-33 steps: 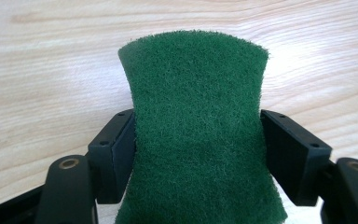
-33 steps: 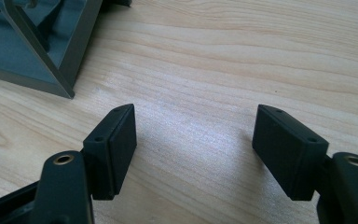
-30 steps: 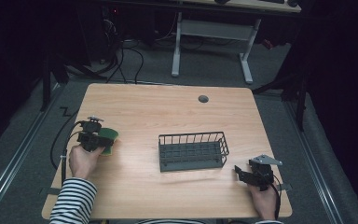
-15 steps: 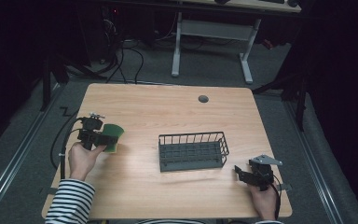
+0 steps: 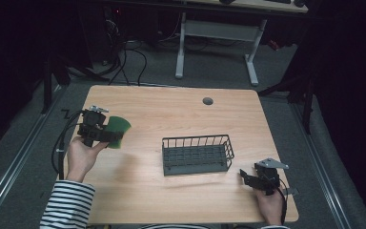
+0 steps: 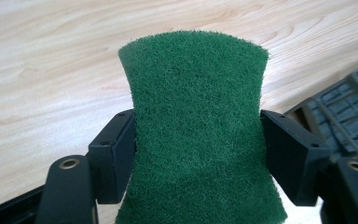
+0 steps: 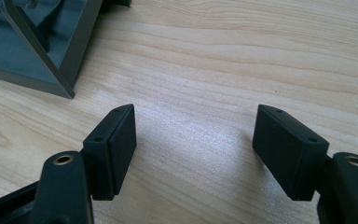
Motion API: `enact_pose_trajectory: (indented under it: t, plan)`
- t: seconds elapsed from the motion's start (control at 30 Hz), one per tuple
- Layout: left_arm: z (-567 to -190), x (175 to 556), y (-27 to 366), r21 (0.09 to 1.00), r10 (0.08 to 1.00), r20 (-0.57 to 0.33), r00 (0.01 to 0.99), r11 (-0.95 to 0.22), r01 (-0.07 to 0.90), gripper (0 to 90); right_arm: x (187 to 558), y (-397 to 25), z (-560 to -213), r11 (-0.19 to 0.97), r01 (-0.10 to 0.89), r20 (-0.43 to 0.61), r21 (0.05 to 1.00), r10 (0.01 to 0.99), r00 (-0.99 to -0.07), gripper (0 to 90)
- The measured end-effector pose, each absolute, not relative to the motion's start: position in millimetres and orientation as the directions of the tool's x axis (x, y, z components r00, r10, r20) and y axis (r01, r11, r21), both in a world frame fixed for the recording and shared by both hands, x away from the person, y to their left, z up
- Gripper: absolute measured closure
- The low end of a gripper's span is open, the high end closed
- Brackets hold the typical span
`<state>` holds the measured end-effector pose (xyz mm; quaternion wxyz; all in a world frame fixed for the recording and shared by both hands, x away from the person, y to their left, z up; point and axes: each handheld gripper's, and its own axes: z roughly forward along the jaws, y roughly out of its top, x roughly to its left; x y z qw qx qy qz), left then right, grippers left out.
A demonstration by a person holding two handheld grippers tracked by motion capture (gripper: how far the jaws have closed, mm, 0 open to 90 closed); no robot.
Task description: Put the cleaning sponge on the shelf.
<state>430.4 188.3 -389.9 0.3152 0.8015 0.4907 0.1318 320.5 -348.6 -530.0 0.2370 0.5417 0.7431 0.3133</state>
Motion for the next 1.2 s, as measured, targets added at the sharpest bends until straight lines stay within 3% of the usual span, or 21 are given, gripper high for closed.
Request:
enact_pose_trajectory:
  t: [0.63, 1.2]
  plan:
    - [-344.6, 419.8, 130.8, 0.674, 0.756, -0.054, 0.652, -0.454, 0.582, 31.6, 320.5, -348.6, -530.0, 0.217, 0.656, -0.013, 0.723, 0.954, -0.301, 30.2]
    - [-334.0, 417.1, 59.9, 0.668, 0.654, 0.002, 0.757, -0.564, 0.486, 31.4, 320.5, -348.6, -530.0, 0.218, 0.657, -0.013, 0.722, 0.953, -0.301, 30.1]
